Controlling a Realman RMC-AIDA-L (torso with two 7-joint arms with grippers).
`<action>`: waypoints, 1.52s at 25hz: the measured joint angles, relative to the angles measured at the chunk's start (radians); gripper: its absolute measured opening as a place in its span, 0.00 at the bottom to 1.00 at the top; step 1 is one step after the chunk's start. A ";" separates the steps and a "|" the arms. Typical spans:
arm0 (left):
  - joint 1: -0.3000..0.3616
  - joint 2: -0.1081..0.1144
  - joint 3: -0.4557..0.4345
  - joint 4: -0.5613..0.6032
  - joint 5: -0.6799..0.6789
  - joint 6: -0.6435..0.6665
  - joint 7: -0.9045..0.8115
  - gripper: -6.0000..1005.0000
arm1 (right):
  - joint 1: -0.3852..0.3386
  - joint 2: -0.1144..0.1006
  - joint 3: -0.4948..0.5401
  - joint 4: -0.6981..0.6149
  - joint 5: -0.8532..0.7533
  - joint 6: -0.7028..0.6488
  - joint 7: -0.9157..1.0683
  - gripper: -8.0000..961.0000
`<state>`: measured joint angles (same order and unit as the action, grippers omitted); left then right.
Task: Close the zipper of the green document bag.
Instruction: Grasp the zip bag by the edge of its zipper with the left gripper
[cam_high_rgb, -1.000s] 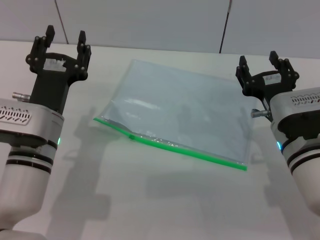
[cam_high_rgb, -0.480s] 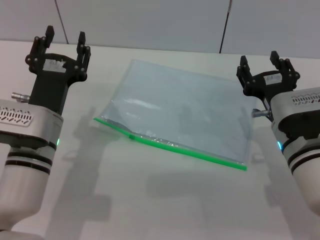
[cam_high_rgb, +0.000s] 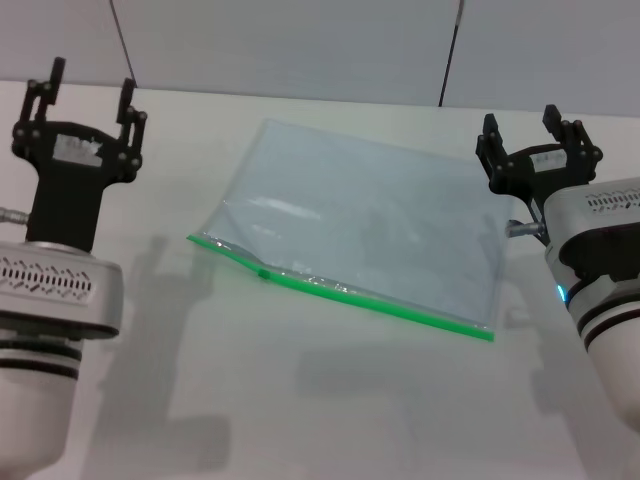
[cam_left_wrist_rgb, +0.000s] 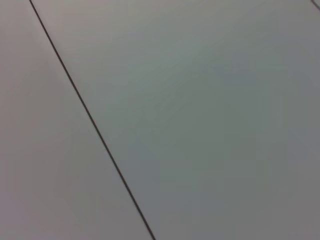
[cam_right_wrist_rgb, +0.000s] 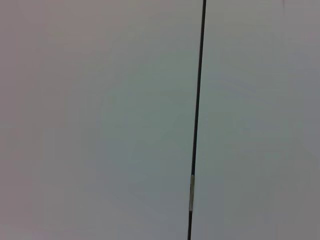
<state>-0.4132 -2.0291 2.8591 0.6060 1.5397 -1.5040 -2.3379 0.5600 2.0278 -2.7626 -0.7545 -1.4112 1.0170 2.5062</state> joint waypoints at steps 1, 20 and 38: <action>0.008 0.000 0.000 0.011 -0.003 -0.006 0.026 0.63 | -0.001 0.000 0.000 0.000 0.000 0.000 0.000 0.72; 0.042 -0.003 0.000 0.125 -0.184 0.064 0.519 0.63 | 0.001 0.000 0.000 0.003 0.000 0.000 0.000 0.72; -0.004 0.000 0.000 0.178 -0.340 0.253 0.681 0.62 | 0.001 0.000 0.000 0.009 0.000 -0.002 0.000 0.72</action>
<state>-0.4170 -2.0288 2.8593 0.7839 1.1996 -1.2508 -1.6570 0.5614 2.0278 -2.7627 -0.7455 -1.4112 1.0154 2.5065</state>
